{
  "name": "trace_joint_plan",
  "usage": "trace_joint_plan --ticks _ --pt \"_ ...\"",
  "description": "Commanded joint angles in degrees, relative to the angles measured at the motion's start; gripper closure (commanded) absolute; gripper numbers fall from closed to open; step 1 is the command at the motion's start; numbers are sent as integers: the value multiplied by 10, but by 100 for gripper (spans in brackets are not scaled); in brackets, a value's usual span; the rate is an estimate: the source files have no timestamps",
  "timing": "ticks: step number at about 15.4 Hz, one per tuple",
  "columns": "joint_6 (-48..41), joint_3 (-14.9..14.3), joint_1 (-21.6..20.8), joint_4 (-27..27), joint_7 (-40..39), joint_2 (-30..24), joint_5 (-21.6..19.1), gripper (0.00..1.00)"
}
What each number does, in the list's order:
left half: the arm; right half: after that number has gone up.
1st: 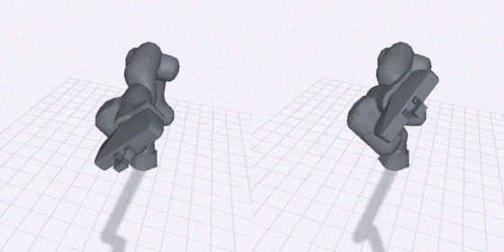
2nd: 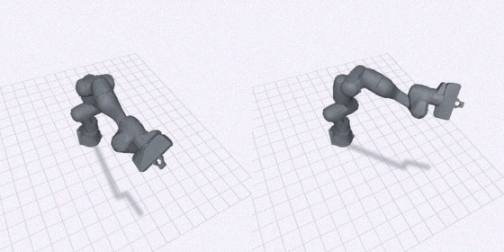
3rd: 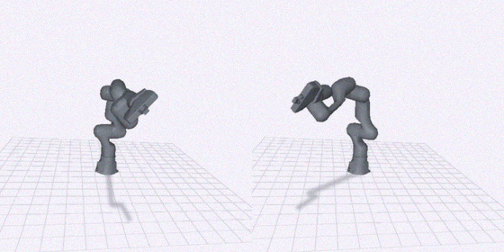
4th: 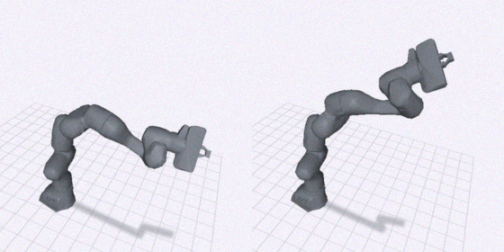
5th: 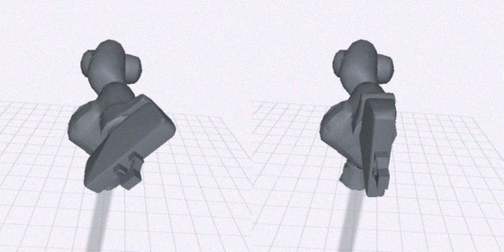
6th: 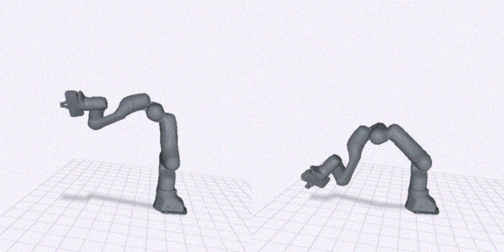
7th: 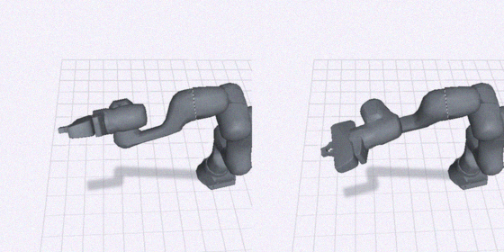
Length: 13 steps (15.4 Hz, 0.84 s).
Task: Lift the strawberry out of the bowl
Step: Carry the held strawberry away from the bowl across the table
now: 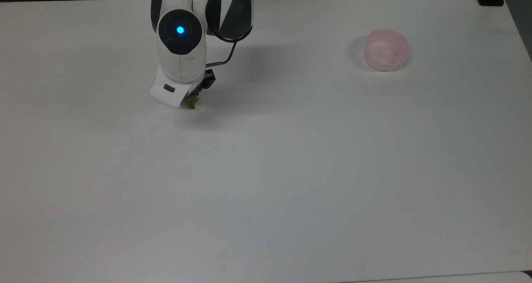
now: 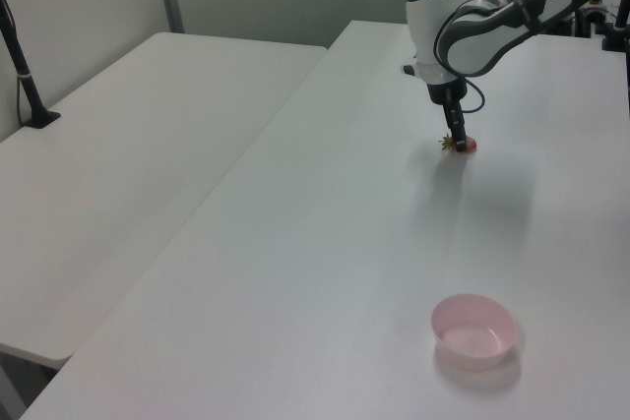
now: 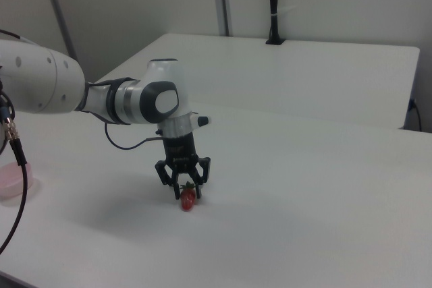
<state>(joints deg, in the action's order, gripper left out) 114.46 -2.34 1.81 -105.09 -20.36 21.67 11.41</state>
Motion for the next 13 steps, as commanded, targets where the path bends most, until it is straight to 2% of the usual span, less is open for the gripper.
trace_joint_plan --ticks 1,6,8,10,13 --pt "14 -4 -8 -20 68 -33 5 0" --pt "-35 6 -8 36 237 -129 5 0" --pt "-78 15 -8 43 248 -178 -5 0" --pt "-116 18 -8 44 245 -217 -51 0" --pt "-125 17 -4 68 225 -218 -75 0"
